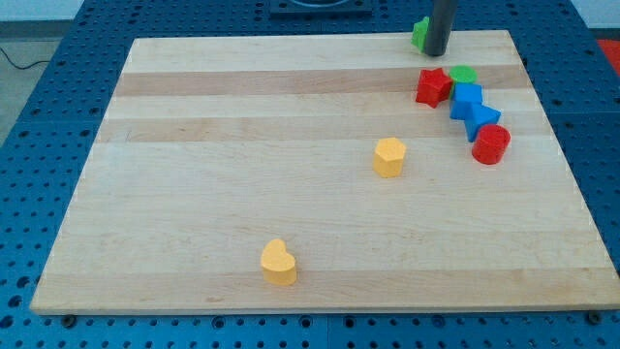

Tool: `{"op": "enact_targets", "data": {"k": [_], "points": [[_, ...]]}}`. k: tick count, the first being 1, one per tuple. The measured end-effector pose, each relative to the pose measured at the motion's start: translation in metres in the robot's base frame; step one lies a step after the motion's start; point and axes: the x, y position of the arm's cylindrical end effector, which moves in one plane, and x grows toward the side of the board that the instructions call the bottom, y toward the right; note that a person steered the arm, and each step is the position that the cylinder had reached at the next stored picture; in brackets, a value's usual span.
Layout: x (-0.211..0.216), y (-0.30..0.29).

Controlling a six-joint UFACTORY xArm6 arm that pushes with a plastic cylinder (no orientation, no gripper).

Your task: Place the green star at top center of the board

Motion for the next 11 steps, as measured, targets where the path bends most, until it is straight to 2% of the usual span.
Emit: {"op": "enact_targets", "data": {"k": [3,4,6,7,8,9,10,11], "points": [[0.013,0.063],[-0.037,0.096],[-0.039,0.091],[-0.037,0.001],[-0.034,-0.114],[0.001,-0.181],[0.013,-0.164],[0.020,-0.099]]}}
